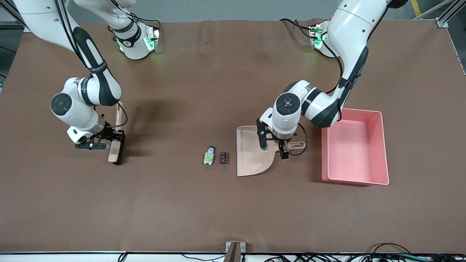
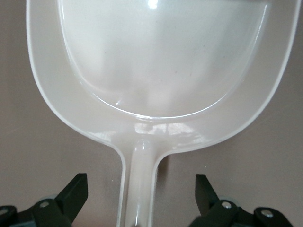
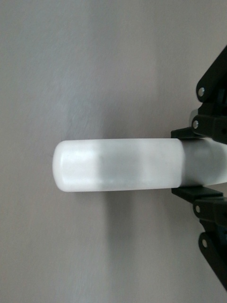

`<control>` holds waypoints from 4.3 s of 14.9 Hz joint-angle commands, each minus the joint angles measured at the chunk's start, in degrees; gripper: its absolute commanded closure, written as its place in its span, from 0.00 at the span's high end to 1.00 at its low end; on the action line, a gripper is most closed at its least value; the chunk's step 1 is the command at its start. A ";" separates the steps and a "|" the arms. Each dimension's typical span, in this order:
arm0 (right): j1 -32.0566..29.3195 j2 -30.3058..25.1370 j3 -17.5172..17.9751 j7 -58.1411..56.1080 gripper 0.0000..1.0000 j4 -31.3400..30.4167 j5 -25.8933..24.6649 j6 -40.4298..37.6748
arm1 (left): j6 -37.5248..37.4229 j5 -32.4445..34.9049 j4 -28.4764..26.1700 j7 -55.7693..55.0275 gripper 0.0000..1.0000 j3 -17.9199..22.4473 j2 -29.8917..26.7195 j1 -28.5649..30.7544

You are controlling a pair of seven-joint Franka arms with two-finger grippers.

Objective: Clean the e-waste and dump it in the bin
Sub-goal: 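Move the brush toward the switch and capacitor with the right gripper, then sweep the switch and capacitor into the dustpan with the right gripper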

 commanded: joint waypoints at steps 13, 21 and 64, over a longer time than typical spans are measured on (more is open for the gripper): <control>24.99 5.20 -0.07 26.80 0.04 12.41 4.98 -5.29 | 4.20 4.28 -1.19 -2.77 0.71 0.07 1.65 -0.03; 30.89 16.45 -0.07 28.99 0.03 24.54 8.88 -5.73 | 3.94 4.64 -2.16 -2.24 0.47 0.07 0.33 -0.29; 35.39 23.41 -0.60 34.63 0.01 47.67 13.71 -23.55 | 2.36 4.55 -4.27 -2.94 0.29 -0.01 -2.22 0.50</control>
